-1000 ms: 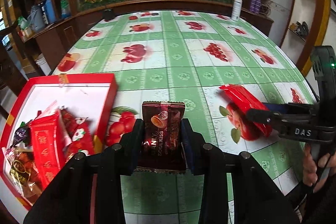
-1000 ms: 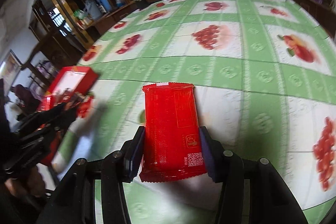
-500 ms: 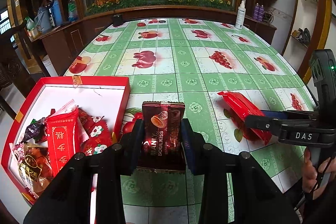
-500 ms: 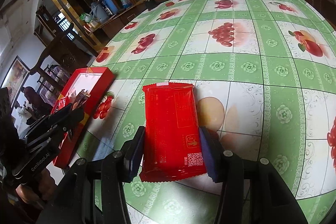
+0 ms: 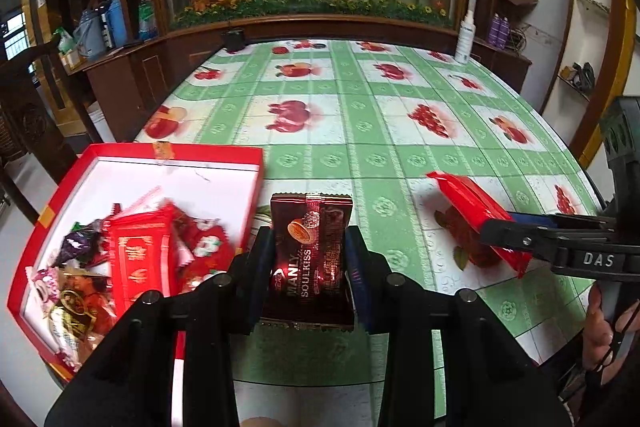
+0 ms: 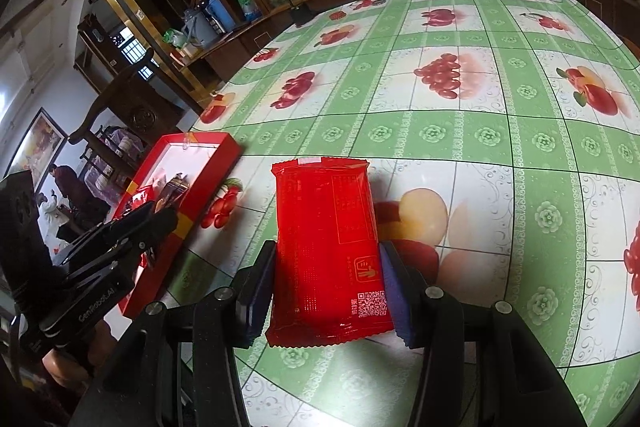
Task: Organize snacks
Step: 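Carry both held packets over the white tray, then open both grippers to drop the packets into the white tray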
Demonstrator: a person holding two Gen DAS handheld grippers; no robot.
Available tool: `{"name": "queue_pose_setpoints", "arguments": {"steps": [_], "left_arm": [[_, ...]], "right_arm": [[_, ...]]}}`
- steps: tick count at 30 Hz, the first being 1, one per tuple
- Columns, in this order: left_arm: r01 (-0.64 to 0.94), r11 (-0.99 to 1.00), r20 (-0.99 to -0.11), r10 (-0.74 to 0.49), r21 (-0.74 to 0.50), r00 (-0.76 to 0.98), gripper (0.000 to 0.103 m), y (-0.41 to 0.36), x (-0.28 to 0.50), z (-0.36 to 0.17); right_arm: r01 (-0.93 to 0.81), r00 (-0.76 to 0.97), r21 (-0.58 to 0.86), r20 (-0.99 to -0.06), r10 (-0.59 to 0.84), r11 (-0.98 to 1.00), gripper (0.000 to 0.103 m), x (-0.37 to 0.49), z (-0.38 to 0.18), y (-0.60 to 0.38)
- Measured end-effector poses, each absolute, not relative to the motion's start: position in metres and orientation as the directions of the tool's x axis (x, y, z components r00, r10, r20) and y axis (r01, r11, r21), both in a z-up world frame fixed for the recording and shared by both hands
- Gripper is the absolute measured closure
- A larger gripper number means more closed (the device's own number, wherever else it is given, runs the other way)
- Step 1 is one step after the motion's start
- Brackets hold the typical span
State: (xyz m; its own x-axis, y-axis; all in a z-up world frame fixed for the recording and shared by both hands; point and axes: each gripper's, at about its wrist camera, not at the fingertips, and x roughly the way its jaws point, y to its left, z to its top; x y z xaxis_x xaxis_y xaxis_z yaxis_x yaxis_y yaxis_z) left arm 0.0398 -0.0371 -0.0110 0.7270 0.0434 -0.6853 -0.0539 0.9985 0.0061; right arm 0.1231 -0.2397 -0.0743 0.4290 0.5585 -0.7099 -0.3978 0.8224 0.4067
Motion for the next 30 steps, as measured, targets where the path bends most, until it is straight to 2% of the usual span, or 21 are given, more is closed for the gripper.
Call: {"name": "queue_pose_setpoints", "arguments": {"steps": [15,30], "left_arm": [[-0.311,0.950,-0.635,0.243,0.003,0.734,0.069,0.066,0.015,0.011],[-0.406,0.914,-0.639,0.320,0.012,0.699,0.069,0.113,-0.002,0.007]], "right_arm": [[-0.516,0.345,0.465,-0.657,0.671,0.720,0.052,0.126,-0.049,-0.173],[-0.639,0.242,0.488,-0.606,0.758,0.595,0.052,0.125,-0.022,-0.037]]}}
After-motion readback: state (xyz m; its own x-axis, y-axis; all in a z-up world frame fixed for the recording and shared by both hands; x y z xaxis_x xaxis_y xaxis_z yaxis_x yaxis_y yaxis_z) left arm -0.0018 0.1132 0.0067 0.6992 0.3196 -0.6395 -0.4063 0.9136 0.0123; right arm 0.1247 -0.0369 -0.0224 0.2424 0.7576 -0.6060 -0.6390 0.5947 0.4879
